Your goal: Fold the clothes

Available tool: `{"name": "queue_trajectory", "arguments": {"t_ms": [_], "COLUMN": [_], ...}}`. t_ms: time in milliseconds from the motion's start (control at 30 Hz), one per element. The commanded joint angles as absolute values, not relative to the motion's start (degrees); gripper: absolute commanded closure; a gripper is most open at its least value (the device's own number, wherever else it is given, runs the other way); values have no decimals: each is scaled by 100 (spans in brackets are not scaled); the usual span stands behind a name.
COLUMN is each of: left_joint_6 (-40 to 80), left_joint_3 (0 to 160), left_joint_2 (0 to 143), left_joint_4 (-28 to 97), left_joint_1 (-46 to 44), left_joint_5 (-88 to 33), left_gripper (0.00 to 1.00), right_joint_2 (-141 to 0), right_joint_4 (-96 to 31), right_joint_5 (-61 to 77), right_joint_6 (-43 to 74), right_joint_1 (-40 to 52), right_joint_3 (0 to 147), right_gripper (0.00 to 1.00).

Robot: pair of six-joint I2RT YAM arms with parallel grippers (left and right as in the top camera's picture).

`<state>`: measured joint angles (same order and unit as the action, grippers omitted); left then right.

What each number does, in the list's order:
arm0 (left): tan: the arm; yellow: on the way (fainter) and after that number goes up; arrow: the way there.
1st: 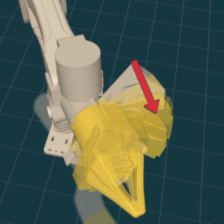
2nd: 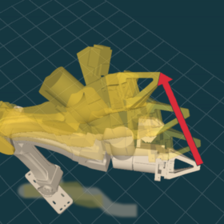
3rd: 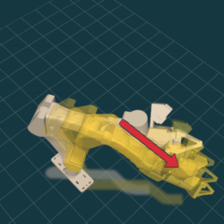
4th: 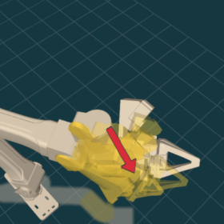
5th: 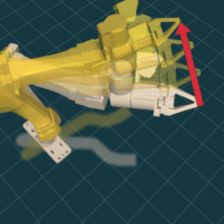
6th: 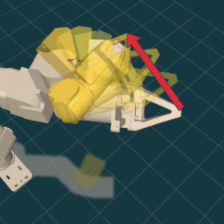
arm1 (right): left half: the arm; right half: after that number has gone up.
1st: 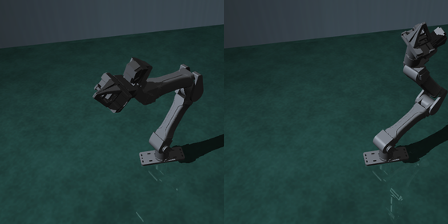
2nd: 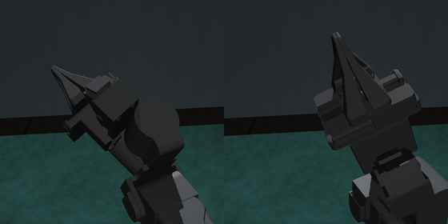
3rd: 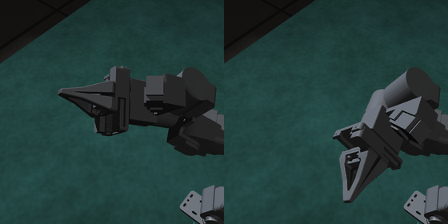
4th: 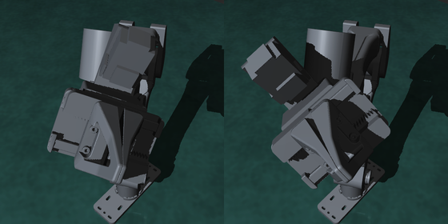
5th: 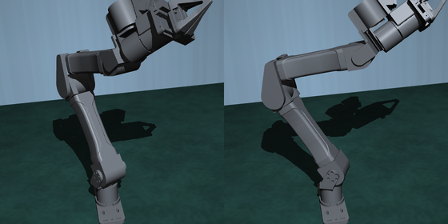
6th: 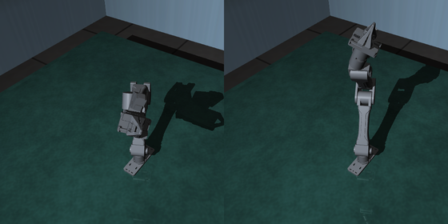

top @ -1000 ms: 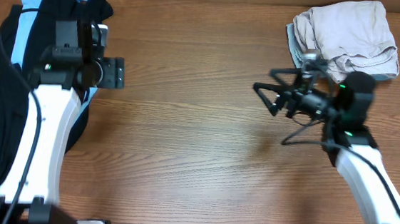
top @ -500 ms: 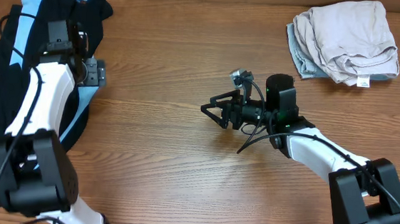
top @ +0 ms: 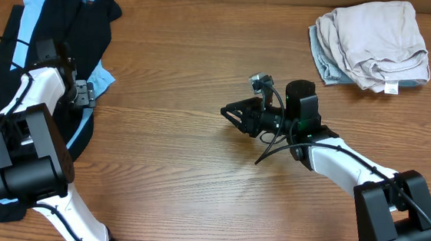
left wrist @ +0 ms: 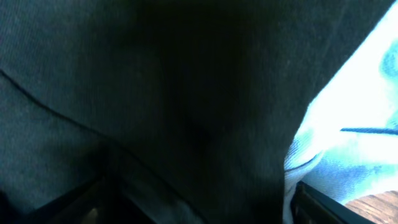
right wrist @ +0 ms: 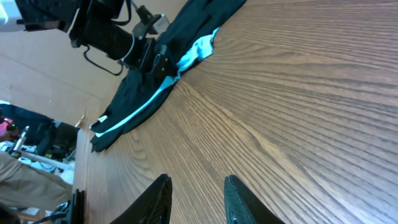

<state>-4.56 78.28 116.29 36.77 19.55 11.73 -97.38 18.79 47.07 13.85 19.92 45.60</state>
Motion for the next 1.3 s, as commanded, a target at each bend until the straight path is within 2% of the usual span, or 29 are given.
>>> {"name": "queue_trajectory", "arguments": {"t_ms": [0, 200, 500, 700, 933, 1067, 1267], "left_joint_6": [-515, -519, -320, -325, -298, -298, -266], "left_joint_3": [7911, 8226, 9131, 8980, 8779, 8774, 8858], "left_joint_2": [11806, 11806, 11806, 11843, 12070, 12147, 12138], "left_joint_4": [3599, 3844, 4727, 4729, 4770, 4783, 4829], "left_joint_1": [2008, 1870, 1806, 1809, 1809, 1809, 1809], "left_joint_5": [1028, 381, 301, 373, 464, 467, 471], "left_gripper": [15, 16, 20, 34, 42, 53, 56], "right_joint_2": [-9727, -9727, -9727, -9727, -9727, -9727, -9727], "right_joint_4": [1887, 1874, 1752, 1747, 1719, 1691, 1664], "right_joint_5": [4497, 4456, 4303, 4287, 4217, 4178, 4088], "right_joint_6": [1354, 1356, 1354, 1354, 1356, 1356, 1356], "right_joint_1": [2025, 2025, 2025, 2025, 2025, 2025, 2025], "right_joint_3": [4641, 4641, 4641, 4641, 4641, 4641, 4641], "right_gripper": [69, 68, 68, 68, 68, 68, 68]}}
